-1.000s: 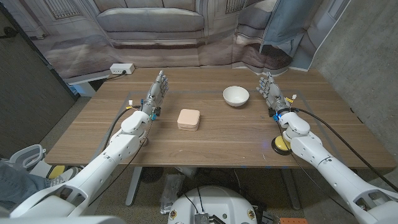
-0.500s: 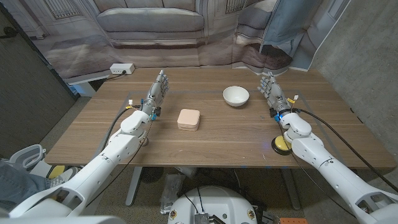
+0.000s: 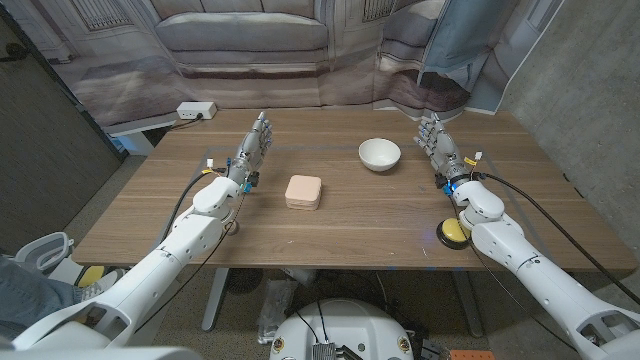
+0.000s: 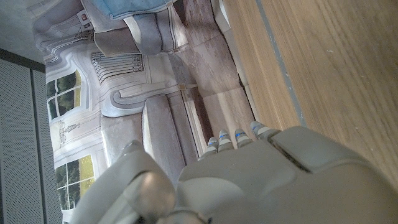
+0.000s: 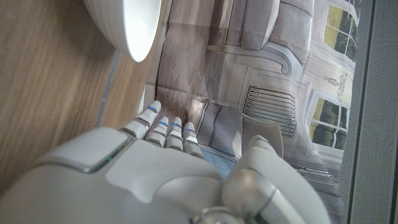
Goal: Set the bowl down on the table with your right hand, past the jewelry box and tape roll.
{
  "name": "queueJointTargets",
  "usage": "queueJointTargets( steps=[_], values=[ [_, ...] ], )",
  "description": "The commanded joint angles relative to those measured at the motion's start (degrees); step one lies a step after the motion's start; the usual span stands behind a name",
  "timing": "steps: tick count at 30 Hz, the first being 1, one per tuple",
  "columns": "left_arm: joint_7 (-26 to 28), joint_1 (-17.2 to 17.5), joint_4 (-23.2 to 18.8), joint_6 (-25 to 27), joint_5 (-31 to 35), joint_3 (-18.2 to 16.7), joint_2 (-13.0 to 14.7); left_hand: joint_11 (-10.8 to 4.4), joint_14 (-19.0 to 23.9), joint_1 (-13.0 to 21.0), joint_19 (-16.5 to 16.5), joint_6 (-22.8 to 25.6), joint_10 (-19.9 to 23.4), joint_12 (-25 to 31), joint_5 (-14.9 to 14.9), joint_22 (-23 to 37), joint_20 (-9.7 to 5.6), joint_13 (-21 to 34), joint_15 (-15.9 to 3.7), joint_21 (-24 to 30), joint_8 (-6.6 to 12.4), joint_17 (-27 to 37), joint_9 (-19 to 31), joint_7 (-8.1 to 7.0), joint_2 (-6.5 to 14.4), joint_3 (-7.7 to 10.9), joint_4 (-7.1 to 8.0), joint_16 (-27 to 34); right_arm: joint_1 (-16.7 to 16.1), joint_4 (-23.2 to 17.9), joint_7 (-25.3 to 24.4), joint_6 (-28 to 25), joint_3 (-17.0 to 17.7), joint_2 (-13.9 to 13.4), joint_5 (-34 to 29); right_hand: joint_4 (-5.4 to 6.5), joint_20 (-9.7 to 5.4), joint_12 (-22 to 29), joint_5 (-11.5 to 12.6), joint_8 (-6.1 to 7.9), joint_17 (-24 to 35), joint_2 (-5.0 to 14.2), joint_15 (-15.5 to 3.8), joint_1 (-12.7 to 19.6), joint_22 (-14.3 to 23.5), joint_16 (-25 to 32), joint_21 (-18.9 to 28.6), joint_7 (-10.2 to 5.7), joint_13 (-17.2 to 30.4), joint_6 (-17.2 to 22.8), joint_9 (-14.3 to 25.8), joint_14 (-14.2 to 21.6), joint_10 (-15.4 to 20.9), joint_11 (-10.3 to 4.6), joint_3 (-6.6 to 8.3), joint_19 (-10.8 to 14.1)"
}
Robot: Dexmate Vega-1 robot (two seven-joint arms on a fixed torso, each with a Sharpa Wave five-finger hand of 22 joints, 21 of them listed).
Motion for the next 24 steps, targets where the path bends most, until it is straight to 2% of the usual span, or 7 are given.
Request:
queueJointTargets(
  steps=[1,11,14,24],
  values=[
    [-1.04,-0.75,0.80,0.20,-0.32,0.25,-0.11,0.03,0.00,0.89,-0.20,-0.05,0.17,0.22,0.36,0.18,-3.51,0.25,0.11,0.30,0.61,0.21,0.23,0.14,0.19,-0.03,-0.25,0.37,-0.55,-1.11,0.04,1.33,-0.10,-0.58,-1.34,-0.60,-1.75,0.47,0.10,0.19,0.31,0.00,0.15,0.94,0.08,0.37,-0.09,-0.17,0.12,0.84,0.23,0.72,0.59,-0.30,0.13,0.59],
    [-2.22,-1.77,1.98,0.91,-0.76,0.30,0.14,0.12,0.17,1.18,-0.23,0.27,0.61,0.37,0.46,0.19,-3.29,0.26,0.22,0.33,0.70,0.21,0.24,0.22,0.37,-0.08,-0.40,0.41,-0.57,-1.80,-0.74,2.10,-0.57,-0.25,-2.68,-0.94,-1.74,0.53,0.04,0.24,0.31,0.12,0.00,1.43,0.10,0.44,-0.16,-0.49,0.12,1.30,0.23,1.41,1.14,-0.58,0.21,1.07],
    [-2.26,-1.93,2.18,0.80,-0.77,0.19,0.17,0.83,1.03,1.42,0.24,0.95,1.58,0.69,0.55,0.19,-3.57,0.26,0.52,0.53,0.89,0.19,0.24,0.48,0.51,-0.18,-0.52,0.68,-0.62,-2.19,-1.05,2.27,-0.74,-0.32,-3.30,-1.03,-1.76,0.55,0.03,0.29,0.31,0.13,0.00,1.54,0.11,0.44,-0.19,-0.56,0.12,1.50,0.23,1.51,1.27,-0.53,0.22,1.12],
    [-2.92,-2.20,2.26,0.87,-1.05,-0.02,0.56,0.57,1.14,1.60,0.12,1.12,1.37,0.55,0.61,0.19,-3.60,0.26,0.52,0.48,0.88,0.19,0.24,0.65,0.59,-0.27,-0.61,0.63,-0.94,-3.43,-1.83,2.89,-1.01,-0.82,-5.10,-1.54,-1.74,0.82,-0.03,0.35,0.31,0.15,-0.26,2.21,0.14,0.42,-0.37,-0.83,0.13,2.15,0.23,2.15,2.48,-0.62,0.29,1.50]
  ],
)
